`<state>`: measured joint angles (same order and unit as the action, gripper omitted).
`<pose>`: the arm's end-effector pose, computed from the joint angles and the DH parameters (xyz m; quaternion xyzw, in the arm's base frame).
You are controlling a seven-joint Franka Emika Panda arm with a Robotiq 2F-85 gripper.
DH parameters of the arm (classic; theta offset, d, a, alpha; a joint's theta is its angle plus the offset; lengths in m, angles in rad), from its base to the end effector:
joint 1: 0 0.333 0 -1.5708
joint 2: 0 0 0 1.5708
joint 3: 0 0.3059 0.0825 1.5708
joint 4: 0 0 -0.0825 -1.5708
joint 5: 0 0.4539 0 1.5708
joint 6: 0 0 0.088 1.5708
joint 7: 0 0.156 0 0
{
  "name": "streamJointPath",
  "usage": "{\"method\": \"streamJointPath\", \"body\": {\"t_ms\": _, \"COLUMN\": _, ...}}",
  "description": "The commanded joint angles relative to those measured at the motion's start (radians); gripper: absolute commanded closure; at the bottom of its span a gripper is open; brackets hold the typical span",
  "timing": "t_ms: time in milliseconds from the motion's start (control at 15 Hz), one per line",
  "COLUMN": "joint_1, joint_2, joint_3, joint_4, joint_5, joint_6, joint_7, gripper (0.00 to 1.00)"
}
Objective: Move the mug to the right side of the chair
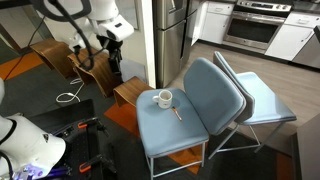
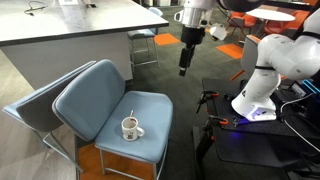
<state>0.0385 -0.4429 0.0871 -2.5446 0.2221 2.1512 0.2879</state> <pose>0.4679 0.0734 0.3350 -0.9866 0.1427 -0.0092 0.0790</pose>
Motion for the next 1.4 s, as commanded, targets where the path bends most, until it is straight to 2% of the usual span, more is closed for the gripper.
{"method": "streamJointPath", "body": {"t_ms": 0, "joint_1": -0.01, "joint_2": 0.265, "joint_3": 0.016, "joint_4": 0.171, "joint_5": 0.036, "joint_6": 0.072, "joint_7": 0.098, "gripper": 0.0}}
{"method": "streamJointPath", "body": {"t_ms": 200, "joint_1": 0.007, "joint_2": 0.486, "joint_3": 0.001, "joint_4": 0.319, "joint_5": 0.105, "joint_6": 0.138, "joint_7": 0.139, "gripper": 0.0}}
{"method": "streamJointPath", "body": {"t_ms": 467, "joint_1": 0.009, "joint_2": 0.69, "joint_3": -0.001, "joint_4": 0.459, "joint_5": 0.237, "joint_6": 0.191, "joint_7": 0.146, "gripper": 0.0}}
{"method": "streamJointPath", "body": {"t_ms": 867, "joint_1": 0.038, "joint_2": 0.884, "joint_3": -0.03, "joint_4": 0.558, "joint_5": 0.241, "joint_6": 0.227, "joint_7": 0.237, "gripper": 0.0}}
{"method": "streamJointPath", "body": {"t_ms": 1133, "joint_1": 0.057, "joint_2": 0.976, "joint_3": -0.044, "joint_4": 0.578, "joint_5": 0.24, "joint_6": 0.367, "joint_7": 0.242, "gripper": 0.0}}
{"method": "streamJointPath", "body": {"t_ms": 1333, "joint_1": 0.044, "joint_2": 1.045, "joint_3": -0.037, "joint_4": 0.603, "joint_5": 0.267, "joint_6": 0.44, "joint_7": 0.235, "gripper": 0.0}}
